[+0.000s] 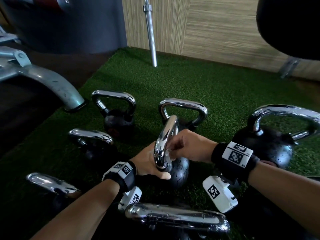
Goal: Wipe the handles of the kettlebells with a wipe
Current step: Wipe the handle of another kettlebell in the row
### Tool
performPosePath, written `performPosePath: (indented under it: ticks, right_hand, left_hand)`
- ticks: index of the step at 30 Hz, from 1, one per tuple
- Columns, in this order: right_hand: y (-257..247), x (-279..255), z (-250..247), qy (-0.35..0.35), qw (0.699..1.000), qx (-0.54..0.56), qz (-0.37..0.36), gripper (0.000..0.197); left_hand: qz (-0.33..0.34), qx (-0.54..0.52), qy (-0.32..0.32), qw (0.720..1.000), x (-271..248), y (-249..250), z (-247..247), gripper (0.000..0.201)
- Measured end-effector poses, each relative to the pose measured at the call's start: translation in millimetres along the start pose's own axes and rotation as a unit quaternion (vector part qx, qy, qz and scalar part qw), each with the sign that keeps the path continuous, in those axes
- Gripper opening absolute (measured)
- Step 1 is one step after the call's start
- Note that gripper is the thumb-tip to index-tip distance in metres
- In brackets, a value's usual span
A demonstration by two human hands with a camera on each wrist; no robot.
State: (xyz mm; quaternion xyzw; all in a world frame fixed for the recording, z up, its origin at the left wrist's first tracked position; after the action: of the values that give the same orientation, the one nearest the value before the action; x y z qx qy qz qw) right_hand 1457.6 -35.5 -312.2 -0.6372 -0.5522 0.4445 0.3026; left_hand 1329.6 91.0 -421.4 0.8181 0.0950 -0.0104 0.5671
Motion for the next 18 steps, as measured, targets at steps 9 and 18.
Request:
performPosePath:
  ticks: [9, 18]
  right_hand:
    - [3.4, -4.9, 1.5, 0.016, 0.901, 0.430, 0.048, 0.012]
    - [6.1, 5.3, 0.3, 0.078, 0.874, 0.478, 0.042, 0.020]
  left_hand:
    - [0.010, -0.019, 0.010, 1.000, 2.1, 6.3, 0.6, 0.111]
    - [-0.011, -0.063, 0.023, 0.998, -0.1, 1.3, 2.4, 0.093]
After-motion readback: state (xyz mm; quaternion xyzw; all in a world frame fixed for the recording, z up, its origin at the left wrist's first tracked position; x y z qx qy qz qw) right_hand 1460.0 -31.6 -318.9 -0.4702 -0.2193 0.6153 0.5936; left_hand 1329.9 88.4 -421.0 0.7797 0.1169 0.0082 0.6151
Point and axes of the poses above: each hand's wrist, its own x-axis towards the middle knuckle, its own z-axis out of the palm, y = z × x, the point moved 2 cm from there along x, towards the middle knuckle, and after that the axes turned 6 degrees about -y, right-handed, at the moved point
